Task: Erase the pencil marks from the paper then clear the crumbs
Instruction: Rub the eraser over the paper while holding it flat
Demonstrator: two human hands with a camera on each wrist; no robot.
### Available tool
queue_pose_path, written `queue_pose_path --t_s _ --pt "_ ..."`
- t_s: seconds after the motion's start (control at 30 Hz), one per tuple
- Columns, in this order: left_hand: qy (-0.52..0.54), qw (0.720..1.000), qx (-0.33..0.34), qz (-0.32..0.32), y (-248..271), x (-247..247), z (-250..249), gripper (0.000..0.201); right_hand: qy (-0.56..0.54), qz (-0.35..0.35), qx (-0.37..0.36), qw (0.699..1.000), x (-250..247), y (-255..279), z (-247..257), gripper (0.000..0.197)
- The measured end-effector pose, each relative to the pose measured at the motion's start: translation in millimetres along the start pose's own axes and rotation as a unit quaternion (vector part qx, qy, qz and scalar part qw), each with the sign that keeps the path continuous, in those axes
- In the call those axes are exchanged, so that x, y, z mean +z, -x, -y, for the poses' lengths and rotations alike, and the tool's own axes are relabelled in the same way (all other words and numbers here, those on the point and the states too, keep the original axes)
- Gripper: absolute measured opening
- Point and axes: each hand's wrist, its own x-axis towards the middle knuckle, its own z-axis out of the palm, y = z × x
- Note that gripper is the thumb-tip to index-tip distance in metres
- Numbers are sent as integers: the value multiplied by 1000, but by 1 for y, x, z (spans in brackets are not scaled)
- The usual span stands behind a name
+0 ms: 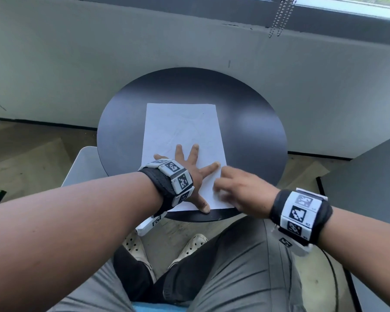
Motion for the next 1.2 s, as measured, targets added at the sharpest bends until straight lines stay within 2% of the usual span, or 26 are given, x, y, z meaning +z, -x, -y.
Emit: queue_pose_path --t_s 0.07,0.1,0.2,0.23,0.27,0.33,0.4,0.53,0.6,0.67,0.7,0.77,0.83,0.93,1.07,1.13,1.2 --pt "3 1000 -1 3 -1 0 -1 127 9 53 -45 998 0 6 4 13" --pt "4 1000 0 2 -1 0 -1 127 14 45 -37 998 -3 2 1 13" --pt "4 1000 6 -10 -2 3 2 127 13 -38 69 997 -10 -10 -6 16" --pt "4 1000 6 -12 -2 4 3 126 17 -51 71 996 -8 -10 -6 16" --pt "3 1000 5 -10 -2 4 3 127 22 -43 44 998 -5 -8 -4 15" --pt "4 1000 2 -5 -2 3 1 127 22 20 -37 999 2 1 4 11" --pt "8 1000 4 -6 -3 3 1 128 36 49 -57 997 -1 0 0 15" --pt "13 1000 7 -11 -2 4 3 127 34 -61 103 992 -8 -14 -11 18" --pt "11 1000 7 -9 -2 4 3 127 34 -44 65 996 -1 -10 0 17" --pt "9 1000 7 -7 -3 3 3 126 28 20 -11 999 6 -1 18 11" --pt "9 1000 9 -8 -4 4 3 126 36 42 -25 998 7 0 20 11" --pt "12 1000 14 -20 -5 6 5 127 48 10 11 999 2 -8 8 14" --pt "6 999 15 -36 -1 8 8 127 28 -27 94 995 -8 -14 -2 19" --pt "-10 997 34 -67 4 14 19 123 26 -6 147 989 -9 -15 -9 22" --pt "-26 994 78 -69 7 24 43 120 32 -3 195 980 -6 -15 -3 20" --pt "-27 994 77 -66 7 26 46 120 55 -10 188 981 1 -14 9 19" --pt "-22 995 76 -61 7 26 44 121 54 -5 115 992 13 -10 32 14"
